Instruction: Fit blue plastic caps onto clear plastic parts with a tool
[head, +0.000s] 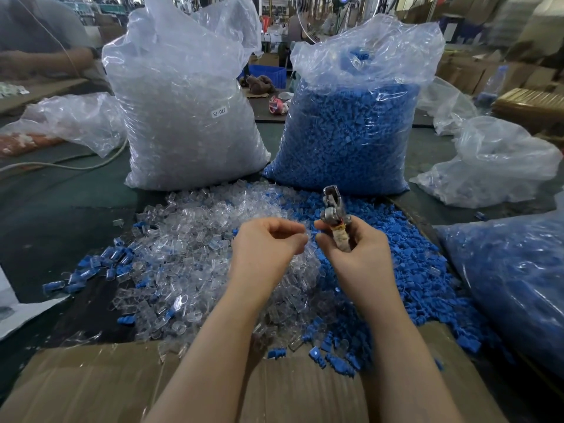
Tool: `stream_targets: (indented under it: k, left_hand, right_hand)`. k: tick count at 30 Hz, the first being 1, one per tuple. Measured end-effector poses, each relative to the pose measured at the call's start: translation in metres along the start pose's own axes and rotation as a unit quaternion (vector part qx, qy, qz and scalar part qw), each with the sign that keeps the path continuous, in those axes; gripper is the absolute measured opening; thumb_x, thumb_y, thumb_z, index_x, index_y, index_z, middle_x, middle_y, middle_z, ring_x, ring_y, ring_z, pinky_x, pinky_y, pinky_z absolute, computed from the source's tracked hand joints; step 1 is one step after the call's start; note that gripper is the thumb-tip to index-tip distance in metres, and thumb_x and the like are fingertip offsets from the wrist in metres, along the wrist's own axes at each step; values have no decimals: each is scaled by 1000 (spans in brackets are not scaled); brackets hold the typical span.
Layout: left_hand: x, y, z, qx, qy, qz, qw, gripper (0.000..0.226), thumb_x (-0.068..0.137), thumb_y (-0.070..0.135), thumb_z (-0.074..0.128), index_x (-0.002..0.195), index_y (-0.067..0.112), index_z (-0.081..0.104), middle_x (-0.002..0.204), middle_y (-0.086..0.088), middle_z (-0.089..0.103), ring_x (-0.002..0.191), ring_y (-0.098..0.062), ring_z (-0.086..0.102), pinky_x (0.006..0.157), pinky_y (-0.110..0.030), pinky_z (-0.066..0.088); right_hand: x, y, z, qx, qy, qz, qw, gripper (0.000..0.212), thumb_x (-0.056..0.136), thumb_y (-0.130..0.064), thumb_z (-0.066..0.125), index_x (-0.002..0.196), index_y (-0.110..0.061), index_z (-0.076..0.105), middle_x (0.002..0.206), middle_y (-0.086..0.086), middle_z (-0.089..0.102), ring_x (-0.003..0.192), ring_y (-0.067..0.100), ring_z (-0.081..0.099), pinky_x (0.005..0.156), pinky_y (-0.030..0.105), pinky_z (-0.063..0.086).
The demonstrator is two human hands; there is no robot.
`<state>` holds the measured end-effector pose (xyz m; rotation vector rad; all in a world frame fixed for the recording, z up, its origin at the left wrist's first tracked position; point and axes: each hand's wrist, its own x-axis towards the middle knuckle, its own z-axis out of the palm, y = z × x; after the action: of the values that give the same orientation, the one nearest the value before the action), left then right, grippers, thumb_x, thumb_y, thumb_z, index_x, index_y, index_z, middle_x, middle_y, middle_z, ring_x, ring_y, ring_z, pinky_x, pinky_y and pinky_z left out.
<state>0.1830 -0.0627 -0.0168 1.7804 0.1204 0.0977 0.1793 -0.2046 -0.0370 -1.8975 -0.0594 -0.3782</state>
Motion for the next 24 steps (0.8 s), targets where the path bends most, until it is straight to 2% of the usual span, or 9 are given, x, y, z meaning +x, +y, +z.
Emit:
stream_targets:
  k: [2, 5, 9, 15, 17, 21, 24]
  left_hand:
    - [0, 0, 0, -6, 6, 0, 1000, 11, 83, 15, 78, 81, 24, 74, 68, 6, 75, 68, -4, 72, 74, -30, 59]
    - [1, 1, 0, -21, 12, -3, 1000, 9, 82, 14, 79, 80, 22, 74, 67, 4, 74, 67, -6, 73, 71, -29, 58]
    - [0, 2, 2, -28, 16, 4, 999, 10, 80, 14, 80, 78, 22, 74, 66, 3, 74, 66, -7, 73, 70, -29, 58]
    - [-2, 4, 6, -23, 11, 25, 999, 14, 78, 13, 82, 74, 25, 74, 66, 3, 74, 69, -11, 74, 77, -40, 62]
    - [-2, 4, 6, -21, 15, 38, 999, 16, 77, 14, 83, 72, 27, 74, 67, 3, 74, 71, -14, 74, 77, -43, 62]
    - [-4, 5, 7, 1, 20, 69, 997, 16, 77, 19, 83, 72, 31, 74, 67, 8, 74, 71, -11, 73, 74, -37, 62]
    - [-4, 5, 8, 14, 28, 91, 995, 18, 78, 18, 82, 72, 33, 74, 68, 11, 73, 69, -5, 71, 71, -29, 61]
  right_hand:
    - [0, 0, 1, 2, 11, 12, 1000, 17, 84, -17, 75, 89, -31, 67, 81, -12, 70, 76, 3, 65, 72, 26, 54]
    - [0, 0, 1, 13, 25, 22, 999, 20, 81, -18, 79, 83, -31, 64, 80, -21, 69, 71, -2, 63, 68, 25, 50]
    - [1, -2, 1, 14, 29, 9, 999, 21, 81, -16, 78, 79, -32, 66, 79, -23, 70, 70, -3, 65, 67, 22, 50]
    - [0, -2, 4, -23, 66, 10, 997, 17, 80, -23, 78, 76, -32, 65, 73, -12, 69, 73, 9, 66, 71, 42, 57]
    - [1, -3, 6, -21, 77, 22, 997, 14, 79, -25, 78, 76, -30, 65, 71, -11, 68, 70, 8, 64, 69, 42, 56]
    - [0, -6, 5, 28, 71, 47, 996, 14, 81, -20, 77, 76, -29, 67, 71, -15, 68, 62, 3, 61, 62, 35, 54]
    - [0, -10, 3, 57, 61, 58, 995, 15, 82, -13, 75, 77, -26, 69, 73, -11, 70, 68, 12, 65, 66, 34, 57]
